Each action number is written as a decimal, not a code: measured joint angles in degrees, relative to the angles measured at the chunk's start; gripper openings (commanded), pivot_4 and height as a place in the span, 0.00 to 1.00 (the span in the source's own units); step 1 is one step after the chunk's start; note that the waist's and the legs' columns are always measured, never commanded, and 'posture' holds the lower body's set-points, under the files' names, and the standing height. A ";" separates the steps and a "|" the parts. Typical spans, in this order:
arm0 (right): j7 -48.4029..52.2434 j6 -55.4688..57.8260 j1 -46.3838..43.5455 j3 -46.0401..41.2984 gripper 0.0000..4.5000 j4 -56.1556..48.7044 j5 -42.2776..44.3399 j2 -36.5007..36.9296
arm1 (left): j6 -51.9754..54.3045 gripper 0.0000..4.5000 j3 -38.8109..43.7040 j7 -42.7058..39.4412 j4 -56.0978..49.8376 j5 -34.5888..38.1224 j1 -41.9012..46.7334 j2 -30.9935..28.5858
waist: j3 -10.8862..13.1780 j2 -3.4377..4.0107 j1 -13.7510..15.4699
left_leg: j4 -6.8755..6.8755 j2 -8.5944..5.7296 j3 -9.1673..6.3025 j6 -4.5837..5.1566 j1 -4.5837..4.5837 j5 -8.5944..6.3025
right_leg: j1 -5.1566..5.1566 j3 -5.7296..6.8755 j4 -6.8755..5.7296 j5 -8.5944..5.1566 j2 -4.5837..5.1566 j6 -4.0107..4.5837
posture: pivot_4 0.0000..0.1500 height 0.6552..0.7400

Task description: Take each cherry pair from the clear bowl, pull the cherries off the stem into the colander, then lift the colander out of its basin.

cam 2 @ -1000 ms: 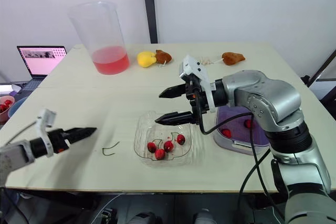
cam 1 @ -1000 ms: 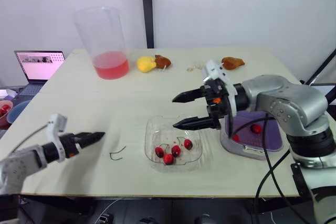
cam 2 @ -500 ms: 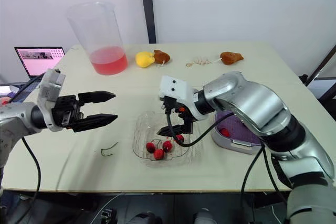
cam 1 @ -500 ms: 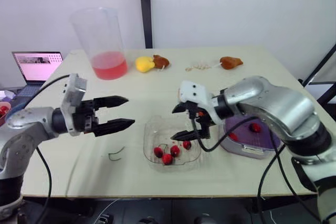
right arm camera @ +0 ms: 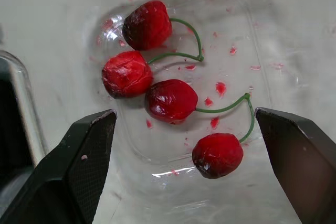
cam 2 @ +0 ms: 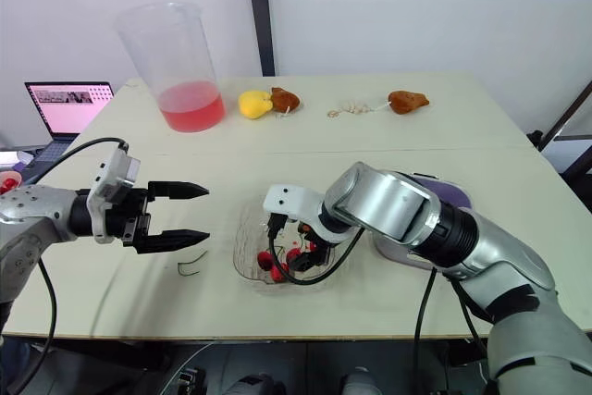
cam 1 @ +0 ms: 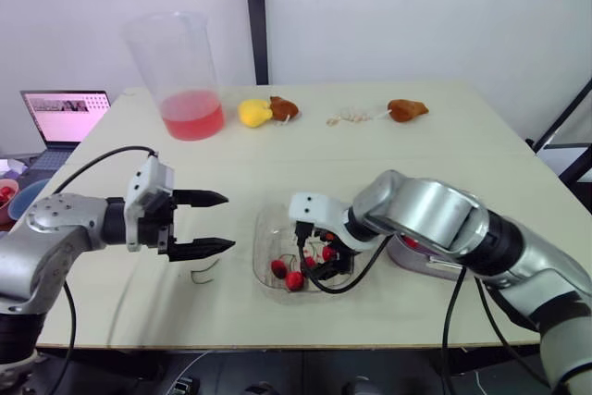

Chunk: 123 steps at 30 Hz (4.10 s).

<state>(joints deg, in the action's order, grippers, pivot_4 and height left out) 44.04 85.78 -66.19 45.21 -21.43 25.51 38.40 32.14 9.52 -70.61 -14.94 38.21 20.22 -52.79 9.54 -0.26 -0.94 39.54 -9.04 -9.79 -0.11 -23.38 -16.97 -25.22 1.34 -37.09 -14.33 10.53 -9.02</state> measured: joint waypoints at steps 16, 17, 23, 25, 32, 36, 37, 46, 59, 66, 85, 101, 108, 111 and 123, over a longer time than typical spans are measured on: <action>-1.06 0.23 -2.47 3.06 1.00 1.63 -1.43 -2.30 | -0.21 1.00 0.06 0.92 -0.97 -0.09 -0.30 1.16 | 0.00 0.00 -0.05 | -0.02 0.00 0.00 -0.01 0.01 0.01 | 0.00 0.00 0.00 0.00 -0.02 0.00 | 1.00 1.00; -1.05 0.23 -2.47 3.06 1.00 2.20 -1.44 -3.12 | -0.16 1.00 0.08 0.98 -0.97 -0.07 -0.26 1.15 | 0.00 0.00 -0.06 | -0.02 0.00 0.00 -0.03 0.01 0.02 | -0.01 0.00 0.00 0.00 -0.02 0.00 | 1.00 1.00; -1.12 -0.15 -1.62 3.13 0.71 4.46 -1.61 -5.94 | -0.02 1.00 0.24 0.98 -0.93 -0.08 0.33 0.99 | 0.00 0.00 -0.13 | -0.04 0.01 -0.01 -0.03 0.01 0.02 | -0.02 0.00 0.00 0.00 -0.03 0.00 | 1.00 1.00; -1.13 -0.48 -0.91 3.41 0.60 5.39 -1.67 -6.15 | -0.02 1.00 0.24 0.95 -0.92 -0.10 0.33 0.97 | 0.00 0.00 -0.09 | -0.04 0.01 -0.01 -0.03 0.01 0.02 | -0.02 0.00 -0.01 0.00 -0.03 0.00 | 1.00 1.00; -1.02 -1.61 -0.23 3.53 0.60 7.08 -1.76 -6.55 | -0.03 1.00 0.24 0.92 -0.82 -0.21 0.34 0.92 | 0.00 0.00 -0.16 | -0.05 0.01 -0.01 -0.03 0.01 0.02 | -0.03 0.00 -0.01 0.00 -0.04 0.00 | 1.00 1.00; -0.99 -1.65 -0.19 3.53 0.42 7.14 -1.75 -6.99 | -0.03 1.00 0.24 0.95 -0.63 -0.26 0.62 0.92 | 0.00 0.00 -0.16 | -0.06 0.01 -0.01 -0.04 0.01 0.02 | -0.03 0.00 -0.01 0.00 -0.04 0.00 | 1.00 1.00; -0.99 -1.65 -0.15 3.53 0.33 7.17 -1.75 -7.01 | -0.03 1.00 0.24 0.96 -0.62 -0.26 0.79 0.92 | 0.00 0.00 -0.16 | -0.06 0.01 -0.01 -0.04 0.01 0.02 | -0.03 0.00 -0.01 0.00 -0.03 0.00 | 1.00 1.00; -0.77 -4.48 -0.17 3.02 0.33 8.13 -2.43 -8.12 | -0.05 1.00 0.23 1.05 -0.09 -0.43 1.52 0.94 | 0.00 0.00 -0.18 | -0.06 0.01 -0.01 -0.04 0.01 0.03 | -0.03 0.00 -0.01 0.00 -0.04 0.00 | 1.00 1.00; 1.65 -9.95 -1.83 1.88 0.78 10.42 -5.87 -11.09 | 0.23 1.00 0.16 1.61 0.13 -0.21 2.16 1.06 | 0.00 0.00 -0.24 | -0.08 0.01 -0.02 -0.05 0.01 0.03 | -0.05 0.00 -0.03 0.00 -0.04 0.00 | 1.00 1.00; 2.32 -4.27 -1.86 -5.17 0.99 8.36 -2.86 -9.81 | 1.08 1.00 -0.47 1.38 0.26 -0.18 3.06 1.07 | 0.00 0.00 -0.20 | -0.08 0.01 -0.02 -0.05 0.01 0.03 | -0.04 0.00 -0.02 0.00 -0.04 0.00 | 1.00 1.00; -1.42 -5.31 -1.65 1.66 0.99 14.07 -7.10 -8.57 | -0.03 1.00 -2.15 2.14 2.47 -1.37 6.77 4.01 | 0.00 0.00 -0.27 | -0.19 0.02 -0.02 -0.11 0.01 0.08 | -0.09 -0.01 -0.02 0.00 -0.05 0.00 | 1.00 1.00; -0.78 -8.62 0.26 3.13 0.60 18.55 -9.20 -10.43 | -0.09 1.00 -2.15 1.93 1.27 -1.46 4.70 4.36 | 0.00 0.00 -0.33 | -0.21 0.03 -0.02 -0.12 0.02 0.08 | -0.09 -0.01 -0.03 0.00 -0.06 0.00 | 1.00 1.00; -0.66 -8.46 0.36 3.08 0.49 18.32 -9.24 -10.40 | -0.23 1.00 -2.16 1.87 1.31 -1.53 4.79 4.38 | 0.00 0.00 -0.32 | -0.21 0.03 -0.02 -0.12 0.02 0.08 | -0.09 -0.01 -0.02 0.00 -0.06 0.00 | 1.00 1.00; -0.61 -8.09 0.48 2.79 0.24 18.15 -9.15 -10.40 | -0.37 1.00 -2.18 1.88 1.42 -1.62 4.94 4.39 | 0.00 0.00 -0.31 | -0.21 0.03 -0.02 -0.12 0.02 0.08 | -0.09 -0.01 -0.02 0.00 -0.06 0.00 | 1.00 1.00; 5.55 -9.95 2.40 -9.77 0.18 3.81 -3.32 -1.10 | 0.04 1.00 -1.89 2.27 5.48 -0.73 8.25 5.85 | -0.01 -0.02 -0.06 | -0.21 0.02 -0.02 -0.12 0.01 0.08 | -0.08 -0.01 0.00 0.00 -0.05 0.00 | 1.00 1.00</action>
<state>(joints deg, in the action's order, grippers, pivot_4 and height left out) 49.59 75.82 -63.79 35.44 -17.62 22.19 37.29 32.18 7.63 -68.34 -9.46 37.48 28.47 -46.94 9.53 -0.28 -1.00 39.33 -9.02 -9.81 -0.23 -23.37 -16.89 -25.30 1.33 -37.09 -14.32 10.48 -9.02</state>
